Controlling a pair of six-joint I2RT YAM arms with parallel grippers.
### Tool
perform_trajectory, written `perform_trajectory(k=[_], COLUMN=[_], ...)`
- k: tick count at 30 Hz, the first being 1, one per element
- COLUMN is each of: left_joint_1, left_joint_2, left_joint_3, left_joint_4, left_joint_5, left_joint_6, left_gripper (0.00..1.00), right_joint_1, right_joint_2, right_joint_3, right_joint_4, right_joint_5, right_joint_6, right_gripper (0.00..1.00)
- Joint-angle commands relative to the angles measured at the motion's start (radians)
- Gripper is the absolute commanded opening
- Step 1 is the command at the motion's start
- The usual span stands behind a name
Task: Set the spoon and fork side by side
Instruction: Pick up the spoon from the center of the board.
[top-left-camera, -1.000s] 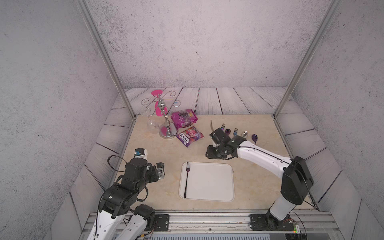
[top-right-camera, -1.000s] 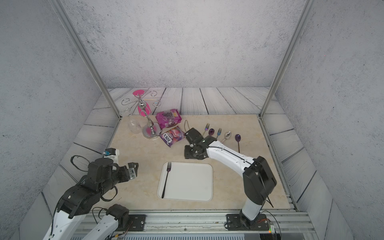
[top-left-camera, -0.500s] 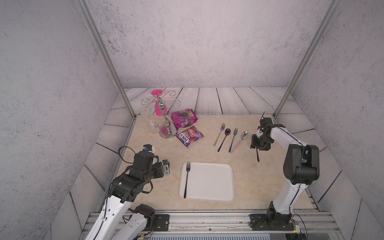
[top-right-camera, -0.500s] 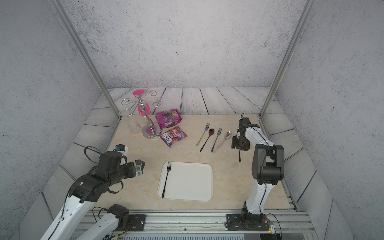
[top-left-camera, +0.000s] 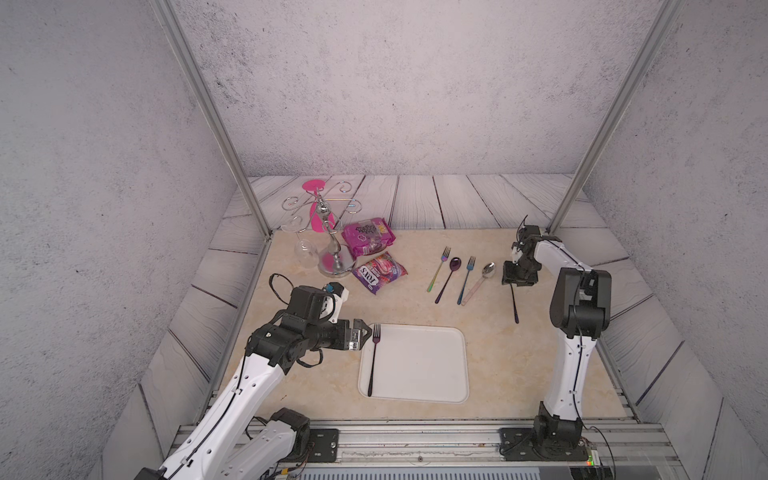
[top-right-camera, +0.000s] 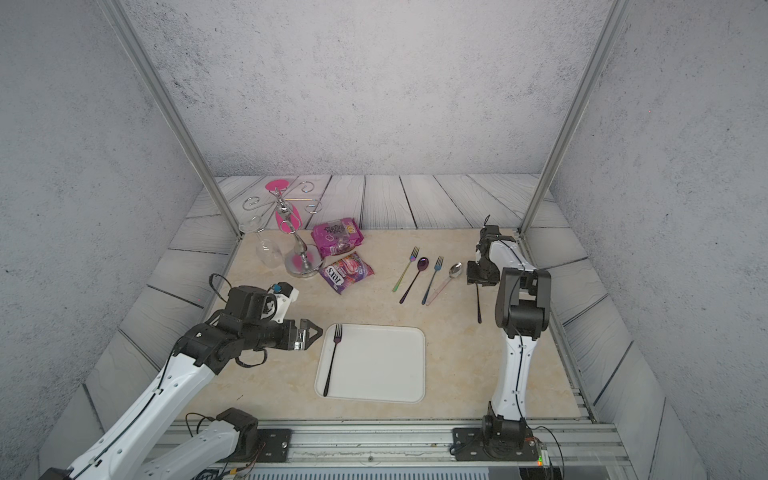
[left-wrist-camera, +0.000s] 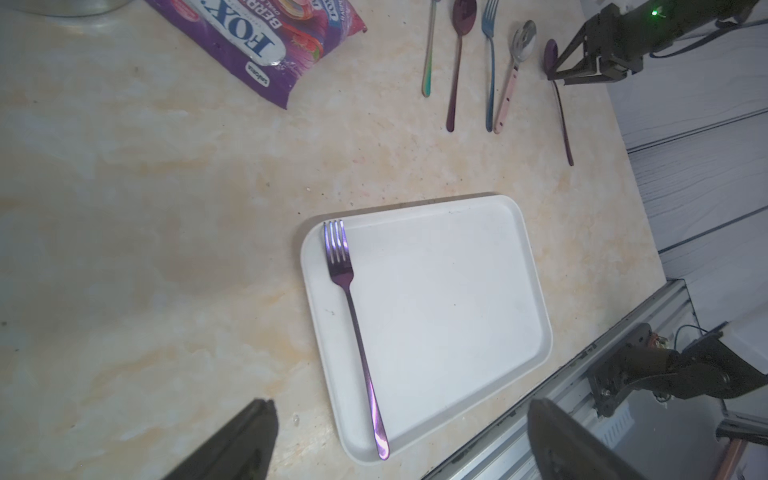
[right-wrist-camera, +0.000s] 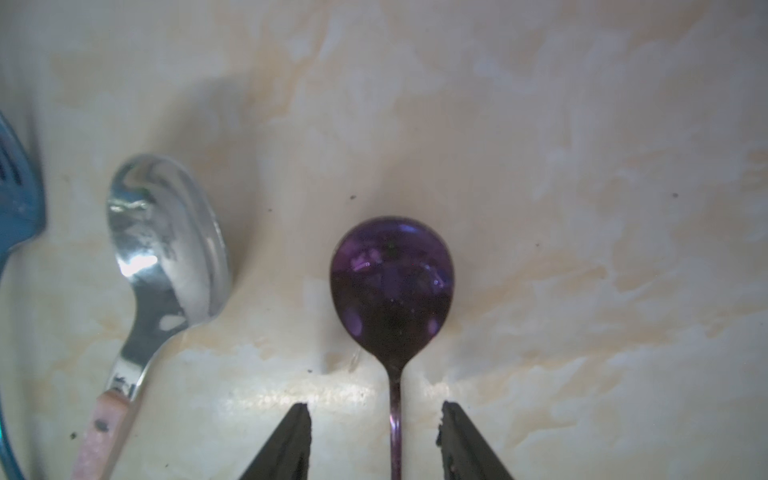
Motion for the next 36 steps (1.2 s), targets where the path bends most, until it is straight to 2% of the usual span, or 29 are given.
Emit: perform_trajectory(k=[1,5,17,26,31,36], left_joint_1=[0.002,0.002,0.002,0.002,0.002,0.002], left_joint_2=[-0.004,-0.02,-0.126,-0.17,-0.217,-0.277], left_joint_3=[0.012,-0.012,-0.028,-0.016,-0.014,-0.018], left_joint_4=[0.044,0.091,0.092,0.073,0.059,0.045], left_joint_5=[0.094,0.129,-0.013,-0.095,-0.172,-0.293], left_joint_6=[0.065,0.076,0.111,0.1,0.088,0.063], left_gripper=[0.99,0.99,1.0,0.99,1.0,1.0], right_joint_1=[-0.004,-0.004,-0.004,-0.004,-0.005,0.003], right_joint_2=[0.032,0.033,0.037,-0.03,-0.129,-0.297], right_joint_3=[0.022,-0.006,-0.044,-0.098,-0.186,-0.3], right_joint_4=[-0.059,-0.059,-0.031,0.003,0.053,0.071], right_joint_5=[0.004,-0.012,-0.009,-0.004,0.006,-0.023], right_joint_6=[-0.022,-0.01,0.002,0.034,0.085,0.179], right_gripper=[0.5,0.48,0.28,0.0,0.0,0.0])
